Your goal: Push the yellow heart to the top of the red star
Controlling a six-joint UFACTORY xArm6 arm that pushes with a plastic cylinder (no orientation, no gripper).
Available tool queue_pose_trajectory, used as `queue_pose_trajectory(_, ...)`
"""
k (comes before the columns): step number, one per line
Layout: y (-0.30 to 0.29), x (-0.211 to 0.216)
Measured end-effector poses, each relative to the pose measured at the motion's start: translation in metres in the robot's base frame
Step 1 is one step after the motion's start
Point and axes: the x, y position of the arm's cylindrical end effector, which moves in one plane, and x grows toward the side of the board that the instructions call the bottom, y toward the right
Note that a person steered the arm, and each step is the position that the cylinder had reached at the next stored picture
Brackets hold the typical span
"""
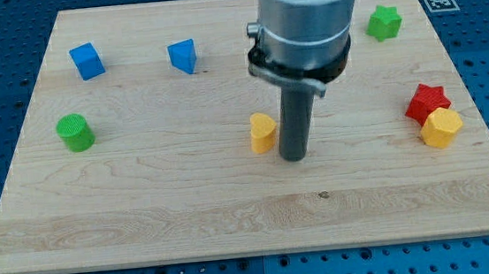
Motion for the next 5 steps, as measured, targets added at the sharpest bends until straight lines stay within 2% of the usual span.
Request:
queue_pose_trajectory(1, -0.052, 0.016)
queue_pose_trajectory(2, -0.06, -0.014)
queue_pose_trajectory(3, -0.013, -0.06)
queue_pose_trajectory(4, 0.037, -0.073)
queue_pose_trajectory(5, 0.033, -0.068)
